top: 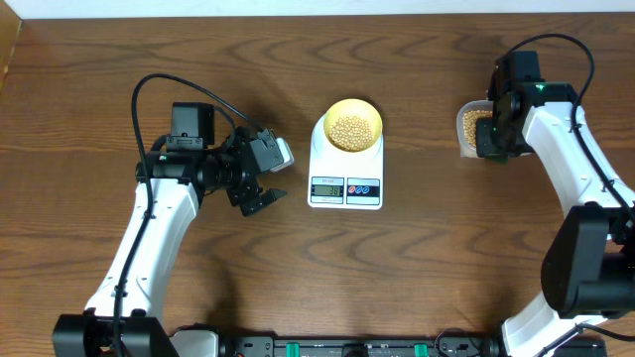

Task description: Scoop item into bowl and weigh 50g on scale

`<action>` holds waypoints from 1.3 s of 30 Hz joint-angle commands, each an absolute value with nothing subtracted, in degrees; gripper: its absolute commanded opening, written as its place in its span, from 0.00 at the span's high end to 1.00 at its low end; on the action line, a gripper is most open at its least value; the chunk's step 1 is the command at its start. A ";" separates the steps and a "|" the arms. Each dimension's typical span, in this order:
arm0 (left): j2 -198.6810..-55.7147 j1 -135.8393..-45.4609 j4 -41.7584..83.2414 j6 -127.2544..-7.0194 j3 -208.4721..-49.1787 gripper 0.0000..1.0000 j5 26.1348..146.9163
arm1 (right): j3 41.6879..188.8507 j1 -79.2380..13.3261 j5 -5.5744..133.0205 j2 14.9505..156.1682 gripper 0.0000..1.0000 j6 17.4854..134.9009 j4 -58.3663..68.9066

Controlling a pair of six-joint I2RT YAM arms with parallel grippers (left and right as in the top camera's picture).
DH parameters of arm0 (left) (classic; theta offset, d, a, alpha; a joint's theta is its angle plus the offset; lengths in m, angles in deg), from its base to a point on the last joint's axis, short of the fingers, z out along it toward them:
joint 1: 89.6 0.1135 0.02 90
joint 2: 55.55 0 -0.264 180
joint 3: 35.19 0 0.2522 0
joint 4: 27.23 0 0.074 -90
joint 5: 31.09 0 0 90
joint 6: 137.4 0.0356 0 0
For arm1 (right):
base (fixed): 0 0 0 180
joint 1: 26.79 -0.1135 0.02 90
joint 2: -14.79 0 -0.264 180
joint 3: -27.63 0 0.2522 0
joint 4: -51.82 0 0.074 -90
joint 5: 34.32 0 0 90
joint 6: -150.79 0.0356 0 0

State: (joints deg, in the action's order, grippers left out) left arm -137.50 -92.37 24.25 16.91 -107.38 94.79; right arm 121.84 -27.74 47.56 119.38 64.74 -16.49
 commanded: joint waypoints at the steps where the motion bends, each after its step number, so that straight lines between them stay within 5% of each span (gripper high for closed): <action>1: -136.78 -92.19 24.49 16.41 -107.56 0.02 95.71 | 121.42 -26.67 54.51 119.84 0.99 67.08 -16.38; 39: -136.78 -92.19 24.49 16.41 -107.56 0.02 95.71 | 121.42 -12.01 78.29 119.86 0.99 67.76 -17.41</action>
State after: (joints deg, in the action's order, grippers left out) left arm -137.50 -92.37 24.25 16.91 -107.38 94.79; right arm 121.84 -13.40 74.82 119.40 68.02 -17.38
